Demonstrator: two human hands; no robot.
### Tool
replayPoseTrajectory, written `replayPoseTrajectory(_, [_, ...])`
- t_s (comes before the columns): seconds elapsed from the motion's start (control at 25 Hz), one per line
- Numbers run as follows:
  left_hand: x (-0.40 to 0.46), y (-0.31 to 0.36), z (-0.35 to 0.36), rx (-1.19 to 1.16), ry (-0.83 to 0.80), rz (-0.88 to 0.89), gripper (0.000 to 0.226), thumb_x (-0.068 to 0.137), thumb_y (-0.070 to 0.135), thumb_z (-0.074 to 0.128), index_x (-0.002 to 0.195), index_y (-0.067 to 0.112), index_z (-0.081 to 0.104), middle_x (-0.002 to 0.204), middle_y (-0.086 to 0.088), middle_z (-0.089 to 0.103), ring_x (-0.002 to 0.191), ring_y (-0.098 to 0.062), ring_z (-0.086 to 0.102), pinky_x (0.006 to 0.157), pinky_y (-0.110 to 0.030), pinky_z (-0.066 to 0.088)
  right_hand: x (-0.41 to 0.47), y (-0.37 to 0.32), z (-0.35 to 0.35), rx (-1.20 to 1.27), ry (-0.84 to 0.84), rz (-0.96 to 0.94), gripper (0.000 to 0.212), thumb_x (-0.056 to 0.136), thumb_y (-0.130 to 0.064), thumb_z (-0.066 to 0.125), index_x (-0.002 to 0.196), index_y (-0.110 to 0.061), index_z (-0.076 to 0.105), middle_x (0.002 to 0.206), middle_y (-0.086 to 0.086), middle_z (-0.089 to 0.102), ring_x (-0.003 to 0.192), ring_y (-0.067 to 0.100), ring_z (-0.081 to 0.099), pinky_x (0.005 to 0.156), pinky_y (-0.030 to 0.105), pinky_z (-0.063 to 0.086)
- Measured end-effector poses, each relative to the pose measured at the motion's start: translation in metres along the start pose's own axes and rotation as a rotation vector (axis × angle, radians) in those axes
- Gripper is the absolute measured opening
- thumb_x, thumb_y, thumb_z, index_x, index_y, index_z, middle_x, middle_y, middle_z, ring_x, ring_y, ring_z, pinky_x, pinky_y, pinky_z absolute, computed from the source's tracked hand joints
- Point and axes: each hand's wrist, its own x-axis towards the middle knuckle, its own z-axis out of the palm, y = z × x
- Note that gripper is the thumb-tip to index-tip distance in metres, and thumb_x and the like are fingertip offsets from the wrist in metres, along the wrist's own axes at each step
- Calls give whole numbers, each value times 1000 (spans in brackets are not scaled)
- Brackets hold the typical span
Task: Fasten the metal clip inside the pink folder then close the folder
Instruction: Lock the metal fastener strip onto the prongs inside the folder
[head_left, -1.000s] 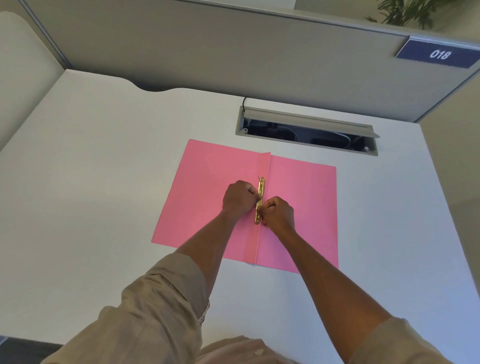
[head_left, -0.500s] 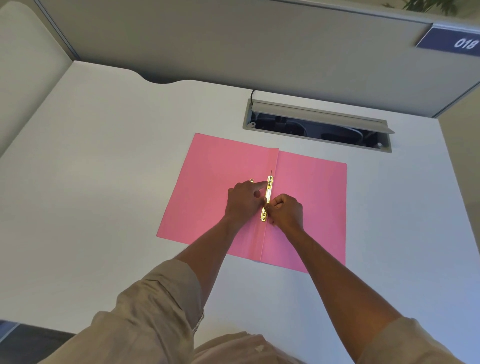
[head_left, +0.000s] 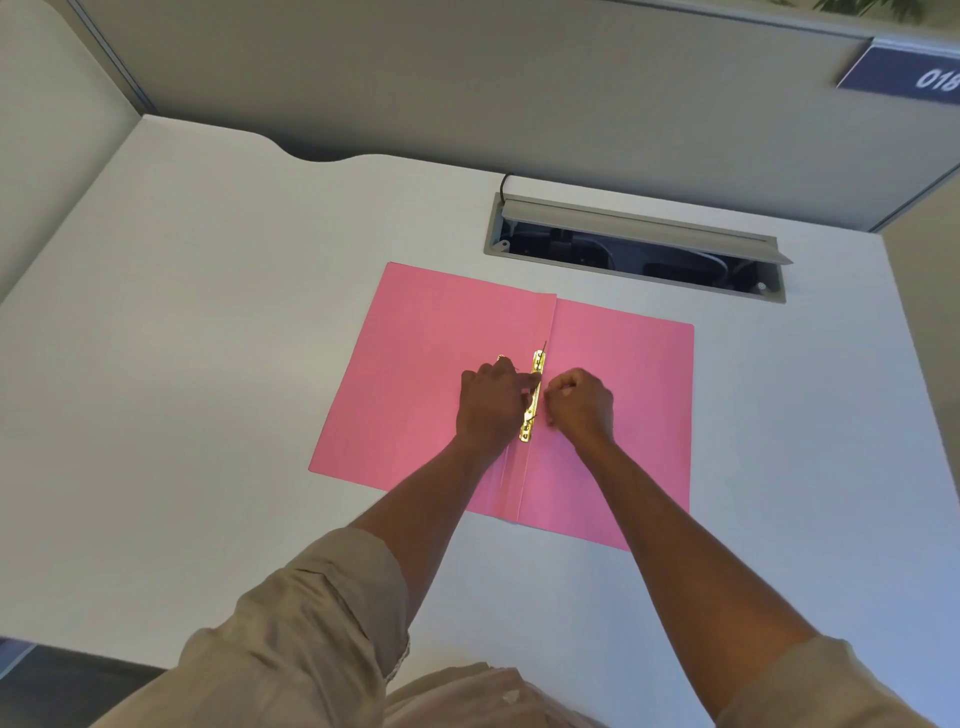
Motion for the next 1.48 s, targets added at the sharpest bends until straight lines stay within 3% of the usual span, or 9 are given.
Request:
replayPoseTrajectory(0.08, [2,0,-1,32,3,5,30,93,22,53,111,36,72,95,-4,65,84,-28,62,80,-40,44,7,-8,-1,-23,42,-144,10,87,-12,64,95,-12,69,85,-3,69,76,16,64,58,16,44])
replayPoseTrajectory(0.2, [3,2,-2,30,-10,8,26,93,26,56,110,34,74,91,-4,65,82,-27,62,82,-40,47,21,-17,-1,-50,27,-256,11,88,-14,67,98,-15,71,88,-6,69,80,10,62,61,10,38])
replayPoseTrajectory(0.44, [6,1,-4,28,-33,32,30,87,24,65,115,33,72,89,-4,64,79,-25,61,81,-39,48,40,-19,-3,-138,17,-289,5,88,-18,68,89,-20,73,81,-9,68,74,7,61,66,20,42])
replayPoseTrajectory(0.64, [3,-2,-3,37,-27,30,28,84,23,65,108,32,74,85,-4,61,76,-27,59,78,-36,46,52,-17,-6,-245,3,-330,4,86,-15,69,84,-18,69,77,-5,67,67,10,61,59,21,45])
replayPoseTrajectory(0.88, [2,-2,-3,21,-27,52,30,87,26,66,116,32,71,91,-5,63,80,-25,60,84,-38,48,59,-14,-3,-468,0,-535,5,87,-11,66,83,-14,64,82,1,66,69,19,60,62,27,43])
replayPoseTrajectory(1.08, [2,-1,-3,5,-36,42,32,87,22,66,117,30,71,91,-7,62,82,-27,59,88,-40,47,62,-8,-1,-575,4,-693,8,86,-3,65,83,-10,63,83,7,65,64,27,61,63,33,55])
replayPoseTrajectory(1.24, [2,-1,-3,22,-38,51,31,86,22,65,115,30,72,89,-7,61,79,-28,59,84,-40,47,72,-19,-6,-545,-55,-660,10,85,-5,66,80,-13,68,81,2,69,69,19,62,67,31,55])
replayPoseTrajectory(1.48, [2,-2,-3,31,-25,64,30,84,23,68,113,28,72,86,-8,61,77,-30,59,82,-40,48,91,-34,-11,-410,-225,-408,6,79,-12,75,75,-16,72,69,-6,68,63,11,67,70,33,59])
